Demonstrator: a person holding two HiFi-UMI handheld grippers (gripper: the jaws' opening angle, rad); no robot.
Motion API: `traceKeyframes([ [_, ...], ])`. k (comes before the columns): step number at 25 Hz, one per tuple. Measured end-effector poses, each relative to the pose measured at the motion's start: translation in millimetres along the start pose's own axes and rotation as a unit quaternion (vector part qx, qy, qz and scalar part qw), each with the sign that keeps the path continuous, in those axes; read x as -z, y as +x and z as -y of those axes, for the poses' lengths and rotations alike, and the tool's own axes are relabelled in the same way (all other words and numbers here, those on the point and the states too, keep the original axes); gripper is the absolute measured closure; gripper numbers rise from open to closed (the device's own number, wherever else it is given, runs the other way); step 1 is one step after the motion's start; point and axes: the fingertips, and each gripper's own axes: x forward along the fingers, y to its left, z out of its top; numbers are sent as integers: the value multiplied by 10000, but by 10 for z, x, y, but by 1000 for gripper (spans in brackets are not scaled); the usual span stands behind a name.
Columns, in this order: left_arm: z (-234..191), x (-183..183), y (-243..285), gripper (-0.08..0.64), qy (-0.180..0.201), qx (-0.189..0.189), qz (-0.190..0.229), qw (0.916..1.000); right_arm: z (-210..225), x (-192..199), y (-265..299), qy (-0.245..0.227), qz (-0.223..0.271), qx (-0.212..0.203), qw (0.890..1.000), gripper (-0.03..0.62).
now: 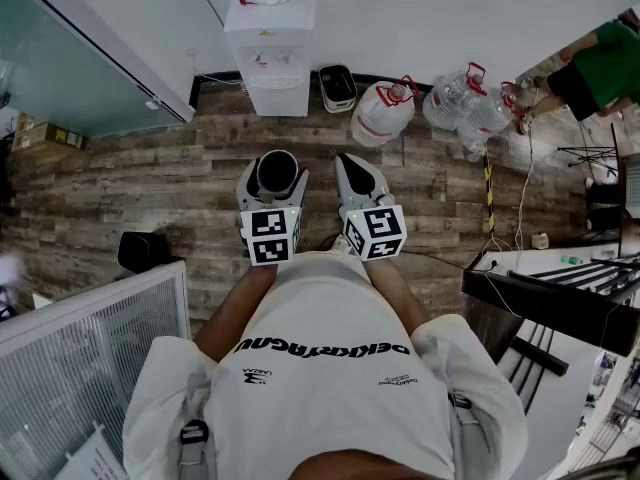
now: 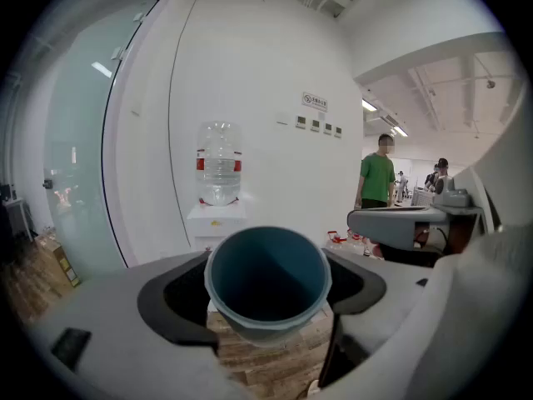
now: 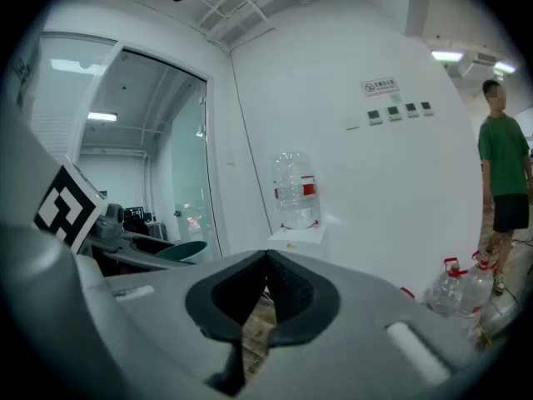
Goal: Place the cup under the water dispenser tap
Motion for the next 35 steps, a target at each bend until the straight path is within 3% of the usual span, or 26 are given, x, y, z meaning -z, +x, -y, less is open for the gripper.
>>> traceKeyframes([
  [16,277,22,229,181,-101,-111,-36,9999,363,-12,-33,58,51,-180,9998,594],
  [25,459,13,498,181,-182,-421,-25,9989,748,-2,66,38,28,-421,9991,594],
  [31,356,75,554,181,-314,-734,-123,9967,860,127,236,154,-178,-555,9982,594],
  [35,153,64,703,181,-408,-742,-130,9963,860,132,497,156,-212,-529,9983,594],
])
